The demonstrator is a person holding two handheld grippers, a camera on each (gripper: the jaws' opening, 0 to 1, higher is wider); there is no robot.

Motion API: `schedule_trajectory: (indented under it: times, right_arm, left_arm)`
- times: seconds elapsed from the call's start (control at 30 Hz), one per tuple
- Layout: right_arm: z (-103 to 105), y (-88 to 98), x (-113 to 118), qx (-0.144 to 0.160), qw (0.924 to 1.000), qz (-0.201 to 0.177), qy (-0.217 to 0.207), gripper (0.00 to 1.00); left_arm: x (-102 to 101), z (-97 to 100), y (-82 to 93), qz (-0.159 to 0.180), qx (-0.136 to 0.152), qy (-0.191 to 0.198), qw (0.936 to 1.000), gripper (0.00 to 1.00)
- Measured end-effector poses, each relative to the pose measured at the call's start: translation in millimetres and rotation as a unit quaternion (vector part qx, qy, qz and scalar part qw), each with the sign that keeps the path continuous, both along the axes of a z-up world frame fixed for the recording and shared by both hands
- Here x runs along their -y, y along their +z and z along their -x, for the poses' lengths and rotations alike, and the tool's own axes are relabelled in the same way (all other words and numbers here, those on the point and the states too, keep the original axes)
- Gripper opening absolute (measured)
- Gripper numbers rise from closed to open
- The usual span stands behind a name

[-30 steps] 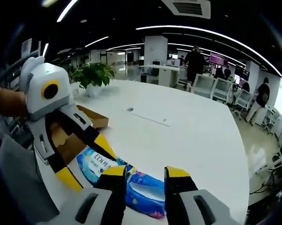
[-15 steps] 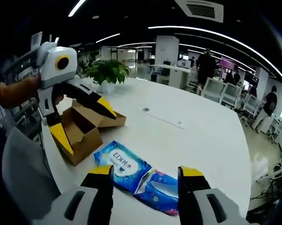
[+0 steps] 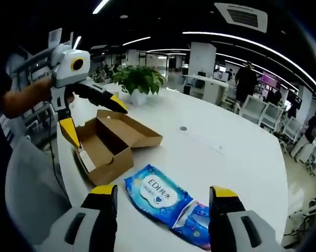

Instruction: Operate the shoe box by opening the lid, removing the specified soft item, and placing it in the target area until the item is outside and the box remains undamaged.

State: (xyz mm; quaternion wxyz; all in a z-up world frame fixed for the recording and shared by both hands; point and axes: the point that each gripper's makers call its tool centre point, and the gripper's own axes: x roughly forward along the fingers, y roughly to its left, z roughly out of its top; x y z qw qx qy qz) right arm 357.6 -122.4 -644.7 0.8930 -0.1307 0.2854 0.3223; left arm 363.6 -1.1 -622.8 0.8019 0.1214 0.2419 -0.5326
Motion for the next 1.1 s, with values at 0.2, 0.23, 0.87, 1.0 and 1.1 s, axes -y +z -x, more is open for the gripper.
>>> schedule_trajectory:
  times: [0.2,0.23,0.87,1.0,1.1]
  right_arm:
    - [2.3,5.3,-25.1,0.005,0.9996,-0.003,0.027,0.73]
    - [2.7,5.5,-28.9,0.005,0.9995,-0.004,0.031,0.73]
    - [30.9,-11.9,-140.2,-0.001,0.9675,0.020,0.252,0.67]
    - [32.6,-18.3,-154.1,-0.013,0.9608,0.024,0.276,0.64]
    - [33.5,-24.0,-161.9,-0.020,0.9558,0.027,0.292,0.64]
  left_arm:
    - [-32.1,4.0,4.6,0.004,0.004,0.029,0.9996,0.85]
    - [-36.5,5.2,5.1,0.006,0.003,0.032,0.9995,0.85]
    - [-166.7,13.4,-15.2,0.004,0.024,0.171,0.9849,0.75]
    - [-187.2,21.7,-24.6,0.000,0.018,0.193,0.9810,0.74]
    - [-199.2,26.7,-32.1,-0.002,0.013,0.207,0.9784,0.73]
